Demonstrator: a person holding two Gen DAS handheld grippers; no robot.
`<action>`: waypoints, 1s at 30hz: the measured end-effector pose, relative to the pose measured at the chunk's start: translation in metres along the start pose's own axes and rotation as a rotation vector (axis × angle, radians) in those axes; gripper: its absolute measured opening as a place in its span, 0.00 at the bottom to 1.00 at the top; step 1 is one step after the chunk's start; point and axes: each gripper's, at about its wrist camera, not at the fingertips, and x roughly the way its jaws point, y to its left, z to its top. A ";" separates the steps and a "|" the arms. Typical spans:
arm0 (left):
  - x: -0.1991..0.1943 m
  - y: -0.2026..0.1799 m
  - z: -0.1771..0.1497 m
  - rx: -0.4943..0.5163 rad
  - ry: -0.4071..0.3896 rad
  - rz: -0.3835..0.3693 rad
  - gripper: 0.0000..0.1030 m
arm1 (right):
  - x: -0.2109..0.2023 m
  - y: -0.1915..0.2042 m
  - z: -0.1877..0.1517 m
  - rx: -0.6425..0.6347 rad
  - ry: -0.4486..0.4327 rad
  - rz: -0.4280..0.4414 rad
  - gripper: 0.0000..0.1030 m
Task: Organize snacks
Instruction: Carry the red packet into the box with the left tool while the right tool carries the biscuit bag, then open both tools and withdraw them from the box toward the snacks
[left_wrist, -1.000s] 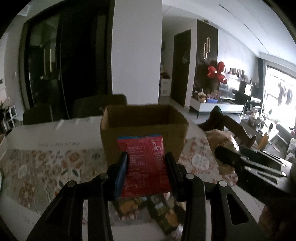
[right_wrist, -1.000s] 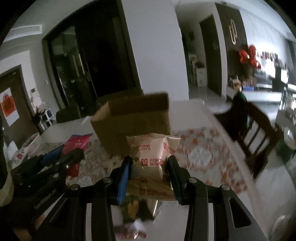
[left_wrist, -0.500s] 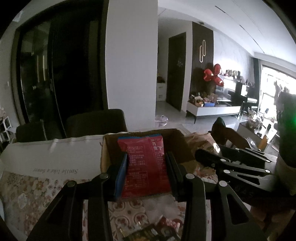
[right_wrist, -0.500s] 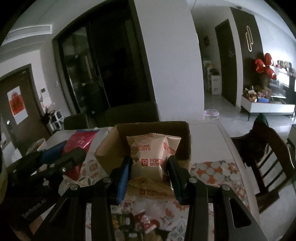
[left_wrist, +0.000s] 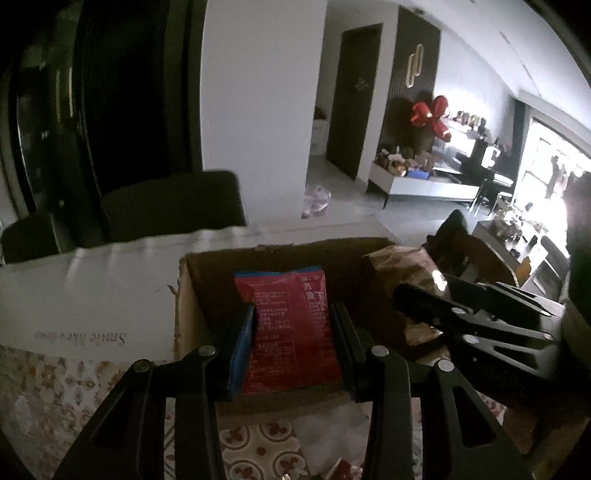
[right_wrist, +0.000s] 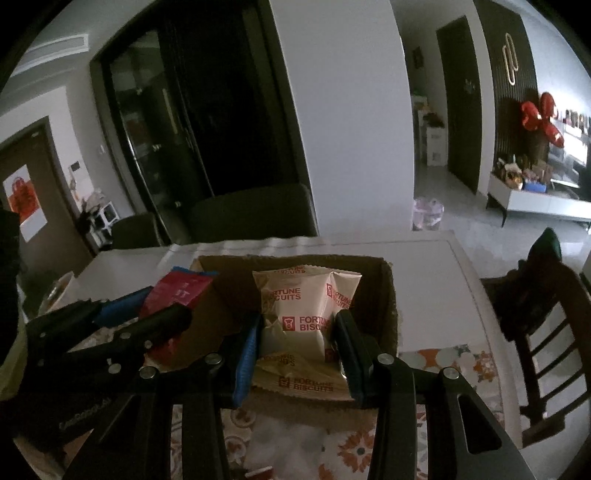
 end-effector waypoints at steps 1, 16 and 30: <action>0.004 0.002 0.001 -0.004 0.007 0.003 0.40 | 0.002 0.000 0.000 -0.001 0.003 -0.001 0.41; -0.057 -0.007 -0.023 0.040 -0.140 0.211 0.91 | -0.028 -0.013 -0.012 0.048 -0.081 -0.131 0.67; -0.126 -0.032 -0.081 0.033 -0.177 0.151 0.92 | -0.113 0.003 -0.068 0.056 -0.174 -0.164 0.68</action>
